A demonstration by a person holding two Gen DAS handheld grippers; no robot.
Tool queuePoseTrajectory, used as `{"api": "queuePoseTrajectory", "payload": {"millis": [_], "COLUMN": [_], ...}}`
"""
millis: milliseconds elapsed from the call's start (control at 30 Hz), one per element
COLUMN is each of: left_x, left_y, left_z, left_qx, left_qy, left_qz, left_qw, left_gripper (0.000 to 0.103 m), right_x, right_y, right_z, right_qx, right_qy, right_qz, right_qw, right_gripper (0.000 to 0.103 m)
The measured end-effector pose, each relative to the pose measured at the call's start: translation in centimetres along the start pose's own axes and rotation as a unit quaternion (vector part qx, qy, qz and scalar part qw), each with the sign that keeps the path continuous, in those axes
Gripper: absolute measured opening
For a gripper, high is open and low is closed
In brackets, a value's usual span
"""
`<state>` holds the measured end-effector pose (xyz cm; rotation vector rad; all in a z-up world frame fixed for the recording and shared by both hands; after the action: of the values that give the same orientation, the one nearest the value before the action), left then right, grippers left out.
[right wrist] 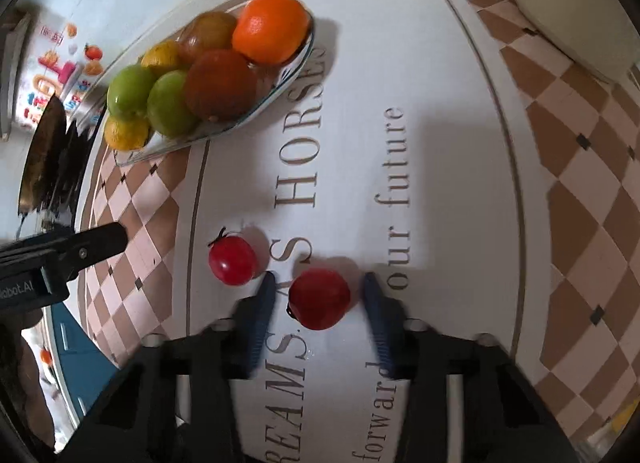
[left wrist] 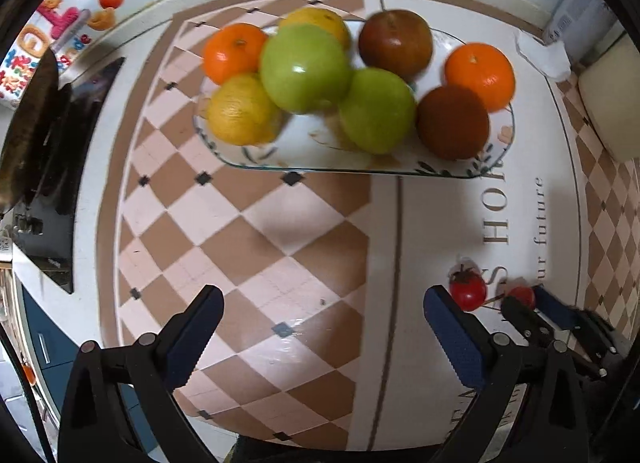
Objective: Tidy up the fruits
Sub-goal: 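Grasp a cherry tomato with the right tool while the left tool grasps the other, then place both cherry tomatoes on the plate and open both tools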
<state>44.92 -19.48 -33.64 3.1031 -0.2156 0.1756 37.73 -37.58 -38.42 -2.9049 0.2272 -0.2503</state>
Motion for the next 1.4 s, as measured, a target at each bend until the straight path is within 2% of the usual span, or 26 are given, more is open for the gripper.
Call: {"api": "queuePoseTrajectory", "payload": {"millis": [167, 300, 400, 467, 533, 600, 667, 767, 967, 1100, 1267, 1400], "left_x": [0.3, 0.2, -0.1, -0.1, 0.0, -0.1, -0.1, -0.1, 0.5, 1.1, 2.3, 2.9], "left_y": [2.0, 3.9, 5.8, 6.7, 7.6, 8.5, 9.4, 10.5, 10.4, 8.6, 4.1, 0.1], "left_z": [0.9, 1.5, 2.4, 3.0, 3.7, 4.0, 4.4, 4.9, 4.5, 3.1, 0.4, -1.0], "left_qx": [-0.069, -0.116, -0.137, -0.143, -0.149, -0.147, -0.142, -0.142, -0.152, -0.166, -0.204, -0.233], "left_qy": [-0.022, -0.037, -0.055, -0.068, -0.078, -0.080, -0.082, -0.084, -0.072, -0.060, -0.044, -0.029], "left_qz": [0.004, 0.006, 0.015, 0.021, 0.030, 0.042, 0.054, 0.064, 0.062, 0.039, -0.036, -0.087], "left_qw": [0.9974, 0.9925, 0.9890, 0.9871, 0.9853, 0.9851, 0.9850, 0.9843, 0.9838, 0.9836, 0.9774, 0.9682], "left_gripper": [0.102, 0.099, 0.086, 0.071, 0.064, 0.057, 0.042, 0.027, 0.026, 0.026, 0.026, 0.026], "right_x": [-0.6, -0.8, -0.9, -1.0, -0.7, -0.5, -0.4, -0.3, 0.1, 0.8, 2.3, 4.3], "right_y": [0.2, 1.7, 3.4, 4.2, 5.2, 5.8, 6.4, 6.5, 6.4, 5.6, 4.2, 2.2], "right_z": [0.0, -1.3, -2.2, -2.7, -3.1, -3.3, -3.4, -3.3, -3.7, -4.4, -4.7, -4.4], "right_qx": [0.005, 0.007, 0.007, 0.005, 0.003, 0.002, 0.003, 0.006, 0.012, 0.025, 0.054, 0.085], "right_qy": [0.007, 0.020, 0.027, 0.031, 0.032, 0.033, 0.033, 0.032, 0.036, 0.045, 0.056, 0.058], "right_qz": [0.002, 0.030, 0.052, 0.062, 0.071, 0.077, 0.086, 0.094, 0.093, 0.086, 0.084, 0.078], "right_qw": [1.000, 0.999, 0.998, 0.998, 0.997, 0.996, 0.996, 0.995, 0.995, 0.995, 0.993, 0.992], "right_gripper": [0.034, 0.034, 0.034, 0.034, 0.034, 0.034, 0.034, 0.034, 0.034, 0.034, 0.034, 0.034]}}
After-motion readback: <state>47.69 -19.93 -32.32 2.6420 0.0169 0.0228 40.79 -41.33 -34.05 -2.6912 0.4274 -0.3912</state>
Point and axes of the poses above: each gripper's, at about its wrist camera, not at the fingertips, and z roughly the way its jaws point, y to its right, x to its top, the point moved 2 cm from there along z, roughly the way its jaws point, and after that the axes turned 5 degrees about -x, right-handed, at the moved point
